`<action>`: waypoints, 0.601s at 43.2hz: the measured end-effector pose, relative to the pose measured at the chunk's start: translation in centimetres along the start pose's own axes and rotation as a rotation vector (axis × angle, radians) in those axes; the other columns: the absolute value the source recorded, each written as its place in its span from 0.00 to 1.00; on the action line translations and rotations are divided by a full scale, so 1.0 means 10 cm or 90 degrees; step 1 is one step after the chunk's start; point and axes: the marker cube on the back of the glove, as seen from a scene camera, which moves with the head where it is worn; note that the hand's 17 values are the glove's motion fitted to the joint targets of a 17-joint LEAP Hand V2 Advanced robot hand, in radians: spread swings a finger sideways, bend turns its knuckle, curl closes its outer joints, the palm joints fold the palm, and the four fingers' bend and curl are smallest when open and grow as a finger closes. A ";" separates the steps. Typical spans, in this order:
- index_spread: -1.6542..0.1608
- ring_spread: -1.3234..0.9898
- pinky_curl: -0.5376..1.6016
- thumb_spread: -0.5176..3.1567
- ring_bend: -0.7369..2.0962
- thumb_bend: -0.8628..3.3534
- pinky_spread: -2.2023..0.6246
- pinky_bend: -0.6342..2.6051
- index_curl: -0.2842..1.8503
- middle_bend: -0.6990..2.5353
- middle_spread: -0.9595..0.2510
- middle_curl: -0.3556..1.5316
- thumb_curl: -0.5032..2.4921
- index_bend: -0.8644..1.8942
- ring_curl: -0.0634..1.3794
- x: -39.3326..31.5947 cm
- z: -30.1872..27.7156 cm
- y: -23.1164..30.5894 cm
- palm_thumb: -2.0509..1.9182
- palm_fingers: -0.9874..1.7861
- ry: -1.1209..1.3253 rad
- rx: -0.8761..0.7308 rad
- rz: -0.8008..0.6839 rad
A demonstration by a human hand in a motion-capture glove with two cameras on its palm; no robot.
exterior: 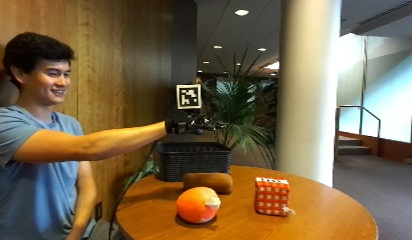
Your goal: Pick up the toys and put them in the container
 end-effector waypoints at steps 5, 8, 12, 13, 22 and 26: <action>0.82 0.55 0.34 0.34 0.33 0.20 0.77 0.39 0.15 0.28 0.81 0.23 0.17 0.34 0.07 0.12 0.03 0.00 0.51 0.37 0.056 0.002 -0.004; 0.80 0.55 0.35 0.39 0.34 0.20 0.77 0.41 0.15 0.29 0.81 0.24 0.18 0.34 0.08 0.07 0.01 0.00 0.51 0.36 0.019 0.007 0.011; 0.79 0.54 0.36 0.43 0.35 0.20 0.77 0.42 0.16 0.29 0.82 0.26 0.18 0.35 0.10 0.15 0.02 0.01 0.51 0.35 0.067 0.011 0.007; 0.79 0.54 0.37 0.44 0.35 0.20 0.77 0.42 0.16 0.29 0.82 0.27 0.18 0.35 0.10 0.19 0.02 0.01 0.51 0.35 0.088 0.012 0.016; 0.78 0.54 0.38 0.49 0.36 0.20 0.77 0.43 0.18 0.30 0.82 0.30 0.19 0.35 0.13 0.19 0.01 0.03 0.51 0.34 0.055 0.011 0.016; 0.77 0.54 0.39 0.50 0.36 0.20 0.77 0.44 0.19 0.30 0.82 0.31 0.20 0.35 0.14 0.20 0.00 0.03 0.51 0.33 0.053 0.010 0.031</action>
